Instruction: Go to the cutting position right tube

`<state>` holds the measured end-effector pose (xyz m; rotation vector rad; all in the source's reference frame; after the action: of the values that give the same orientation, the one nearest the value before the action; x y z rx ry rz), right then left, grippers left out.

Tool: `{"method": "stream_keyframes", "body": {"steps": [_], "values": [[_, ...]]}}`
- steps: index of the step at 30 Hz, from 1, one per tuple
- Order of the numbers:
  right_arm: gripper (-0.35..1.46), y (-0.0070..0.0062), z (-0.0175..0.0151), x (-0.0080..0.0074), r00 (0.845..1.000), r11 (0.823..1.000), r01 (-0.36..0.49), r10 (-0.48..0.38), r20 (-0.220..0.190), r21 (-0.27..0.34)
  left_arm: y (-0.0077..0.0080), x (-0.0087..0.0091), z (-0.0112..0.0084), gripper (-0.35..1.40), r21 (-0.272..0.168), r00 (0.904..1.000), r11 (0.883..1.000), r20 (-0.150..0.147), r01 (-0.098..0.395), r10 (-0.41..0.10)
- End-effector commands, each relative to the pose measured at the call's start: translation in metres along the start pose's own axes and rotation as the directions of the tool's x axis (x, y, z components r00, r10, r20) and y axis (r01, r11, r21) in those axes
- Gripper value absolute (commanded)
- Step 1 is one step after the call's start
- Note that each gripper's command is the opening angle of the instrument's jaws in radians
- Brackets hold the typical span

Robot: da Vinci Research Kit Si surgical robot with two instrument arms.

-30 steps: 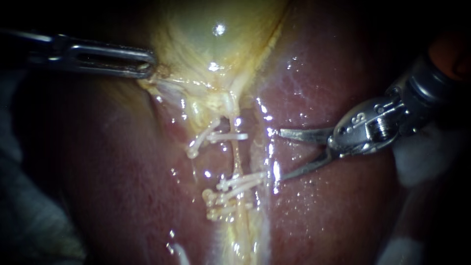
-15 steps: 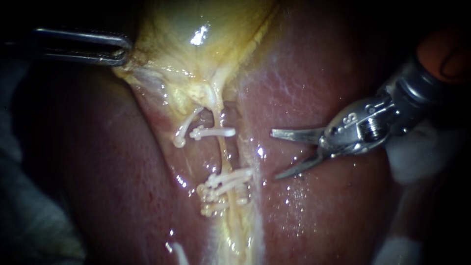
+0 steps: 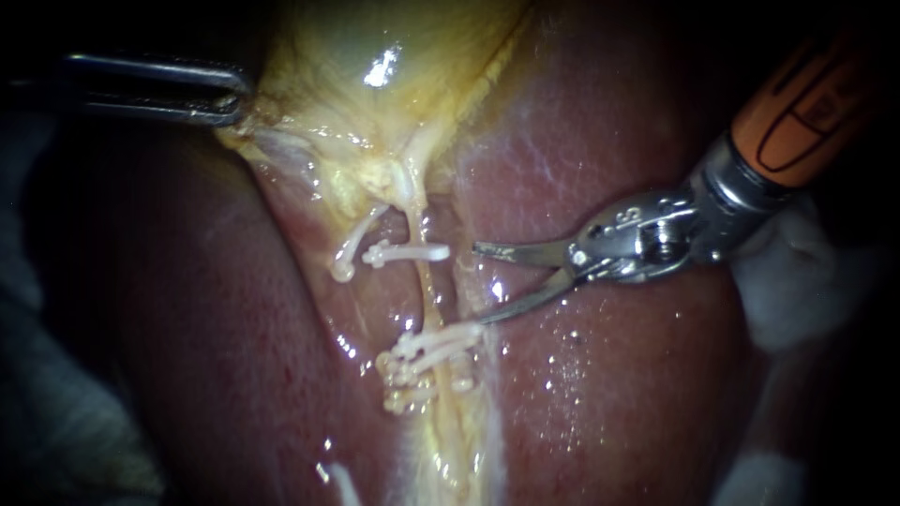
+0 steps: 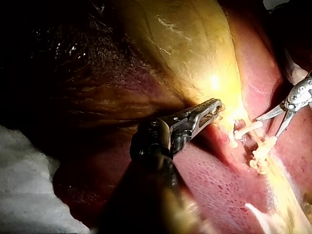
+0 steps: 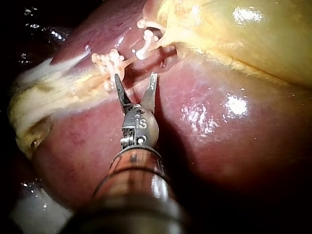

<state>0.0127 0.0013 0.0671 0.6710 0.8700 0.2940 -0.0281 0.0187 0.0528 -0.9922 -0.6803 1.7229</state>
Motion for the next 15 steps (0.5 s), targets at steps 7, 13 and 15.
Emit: {"method": "stream_keyframes", "body": {"steps": [7, 13, 15], "values": [[1.38, 0.001, 0.0027, -0.0005, 0.998, 0.996, -0.045, 0.048, -0.029, 0.076, 0.0001, 0.0, 0.0, -0.35, 0.0, 1.0, 1.0, 0.0, 0.0, 0.0], [1.36, 0.001, 0.0049, 0.0004, 0.995, 0.989, -0.063, 0.072, -0.065, 0.135, 0.0002, 0.0, -0.0001, -0.35, 0.0, 1.0, 1.0, 0.0, 0.001, -0.001], [1.36, 0.0009, 0.0054, 0.0007, 0.995, 0.986, -0.064, 0.076, -0.072, 0.153, 0.0002, -0.0001, -0.0001, -0.35, 0.001, 1.0, 1.0, 0.0, 0.001, -0.001]]}}
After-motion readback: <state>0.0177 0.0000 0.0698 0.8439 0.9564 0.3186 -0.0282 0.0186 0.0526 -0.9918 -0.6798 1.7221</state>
